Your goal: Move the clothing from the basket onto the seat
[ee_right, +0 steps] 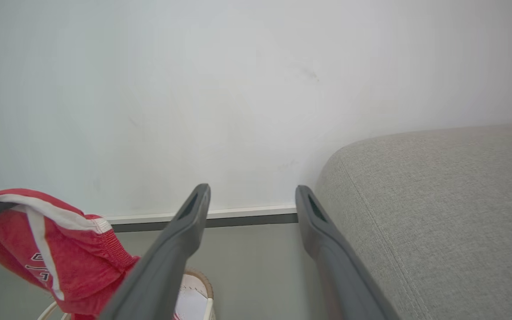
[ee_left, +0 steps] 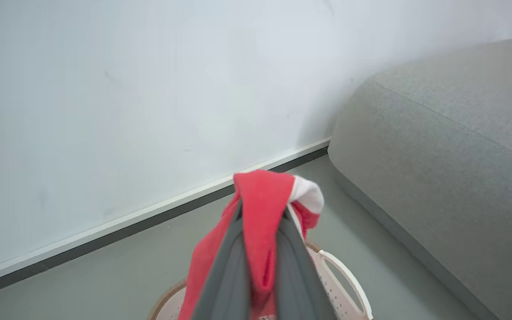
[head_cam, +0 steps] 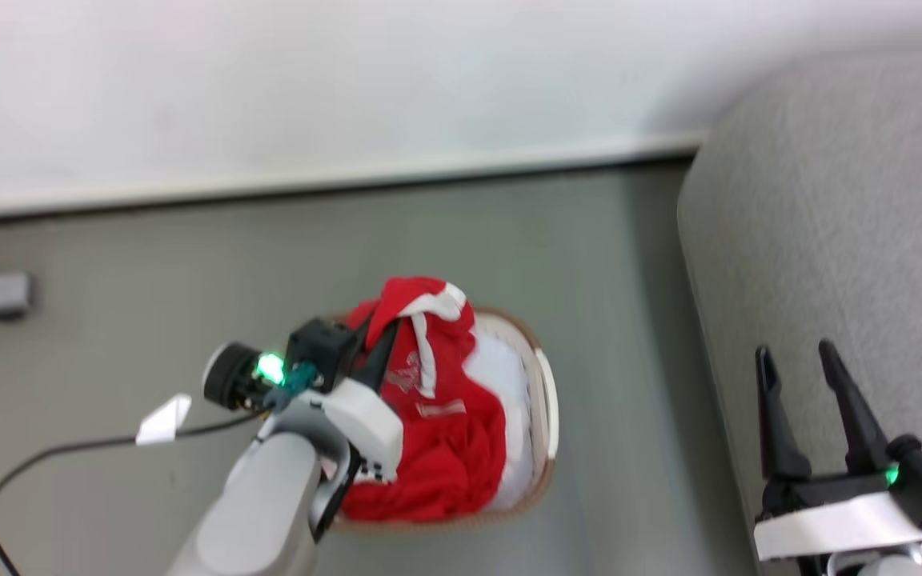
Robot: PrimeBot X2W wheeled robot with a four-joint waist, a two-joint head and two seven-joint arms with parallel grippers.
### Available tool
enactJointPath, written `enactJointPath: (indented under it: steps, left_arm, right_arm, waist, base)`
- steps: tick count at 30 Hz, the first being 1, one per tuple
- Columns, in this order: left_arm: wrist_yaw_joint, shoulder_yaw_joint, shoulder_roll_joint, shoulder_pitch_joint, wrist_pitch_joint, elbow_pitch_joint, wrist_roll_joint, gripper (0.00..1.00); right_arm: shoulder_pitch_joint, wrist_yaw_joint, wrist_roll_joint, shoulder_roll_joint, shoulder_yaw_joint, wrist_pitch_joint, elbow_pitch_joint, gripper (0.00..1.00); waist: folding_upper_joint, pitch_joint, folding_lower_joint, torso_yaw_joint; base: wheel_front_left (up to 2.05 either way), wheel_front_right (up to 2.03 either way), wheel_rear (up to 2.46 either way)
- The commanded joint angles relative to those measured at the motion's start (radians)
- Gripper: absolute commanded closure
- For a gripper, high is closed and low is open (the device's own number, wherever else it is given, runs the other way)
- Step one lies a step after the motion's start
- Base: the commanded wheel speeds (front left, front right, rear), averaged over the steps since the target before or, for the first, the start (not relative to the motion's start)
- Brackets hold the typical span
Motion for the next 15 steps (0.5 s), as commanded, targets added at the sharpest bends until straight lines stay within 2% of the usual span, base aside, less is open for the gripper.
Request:
enactJointPath:
  steps: [1,11,15]
  left_arm:
    - [0.004,0.007,0.004,0.038,0.000,-0.023,-0.011,1.00]
    - [0.012,0.021,0.021,0.207,0.030,-0.208,-0.077,1.00]
    - [0.017,0.022,0.037,0.250,0.066,-0.293,-0.089,1.00]
  right_arm:
    - [0.027,-0.002,-0.010,-0.004,-0.002,0.001,0.009,0.00]
    - [0.129,-0.002,-0.012,-0.004,0.009,0.001,0.034,0.00]
    - [0.146,-0.002,-0.007,-0.004,0.017,0.001,0.024,0.00]
  waist:
    - [0.0000,-0.121,0.0003,0.034]
    - [0.0000,-0.299,0.0003,0.052]
    - [0.0000,-0.320,0.0003,0.054]
  base:
    - [0.00,0.00,0.00]
    - [0.00,0.00,0.00]
    - [0.00,0.00,0.00]
